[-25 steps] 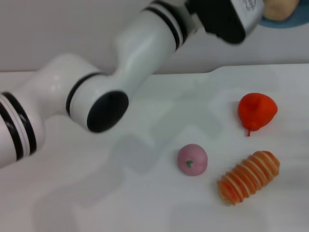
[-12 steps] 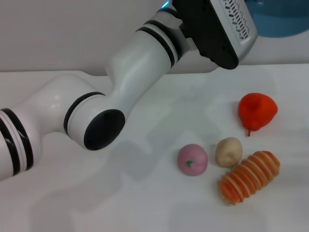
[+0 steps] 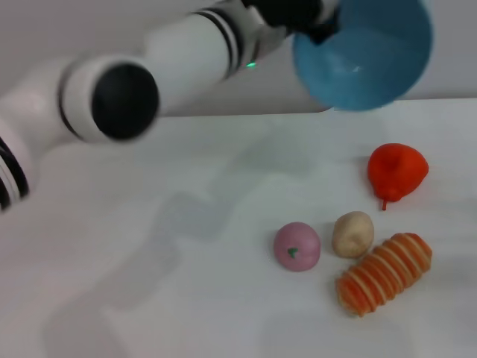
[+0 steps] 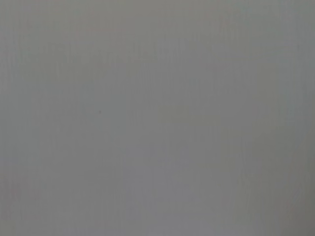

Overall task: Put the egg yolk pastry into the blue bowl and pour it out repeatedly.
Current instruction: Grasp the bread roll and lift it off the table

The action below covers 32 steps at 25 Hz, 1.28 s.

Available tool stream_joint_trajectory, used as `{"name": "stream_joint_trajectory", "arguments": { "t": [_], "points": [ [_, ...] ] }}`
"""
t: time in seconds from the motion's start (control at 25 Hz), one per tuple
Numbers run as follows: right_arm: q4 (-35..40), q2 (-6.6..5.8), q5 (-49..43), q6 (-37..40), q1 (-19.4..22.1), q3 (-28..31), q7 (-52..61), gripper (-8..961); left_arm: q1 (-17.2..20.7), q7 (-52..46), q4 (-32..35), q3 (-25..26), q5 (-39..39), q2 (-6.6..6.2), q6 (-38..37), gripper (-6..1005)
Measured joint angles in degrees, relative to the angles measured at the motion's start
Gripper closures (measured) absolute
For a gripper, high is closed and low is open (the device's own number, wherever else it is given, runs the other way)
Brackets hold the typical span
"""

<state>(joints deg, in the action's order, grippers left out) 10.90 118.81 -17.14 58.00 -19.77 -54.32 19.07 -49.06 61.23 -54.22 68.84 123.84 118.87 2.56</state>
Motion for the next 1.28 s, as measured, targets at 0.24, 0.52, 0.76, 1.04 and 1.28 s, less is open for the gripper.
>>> {"name": "stream_joint_trajectory", "arguments": {
  "t": [0.24, 0.52, 0.76, 1.04, 1.28],
  "points": [
    [0.0, -0.05, -0.58, -0.18, -0.65, -0.91, -0.01, 327, -0.67, -6.36, 1.89, 12.36, 2.0, -0.49, 21.69, 1000],
    [2.57, -0.35, -8.46, -6.57, -2.69, -3.77, 6.43, 327, -2.25, -25.45, 6.5, 18.89, 19.16, -0.73, 35.81, 999],
    [10.08, -0.3, -19.67, -12.48, -2.81, -4.29, 18.3, 328, -1.74, -31.46, 7.48, 20.59, 21.86, -0.92, 44.37, 999],
    [23.42, -0.39, -46.44, -17.9, -2.52, -6.31, 46.28, 329, -1.29, -32.03, 9.89, 21.25, 21.93, -0.85, 45.03, 999],
    [34.58, -1.13, -84.94, -14.44, -5.06, -6.09, 85.36, 329, -1.4, -34.55, 10.97, 21.3, 21.96, -0.84, 44.23, 999]
  ]
}}
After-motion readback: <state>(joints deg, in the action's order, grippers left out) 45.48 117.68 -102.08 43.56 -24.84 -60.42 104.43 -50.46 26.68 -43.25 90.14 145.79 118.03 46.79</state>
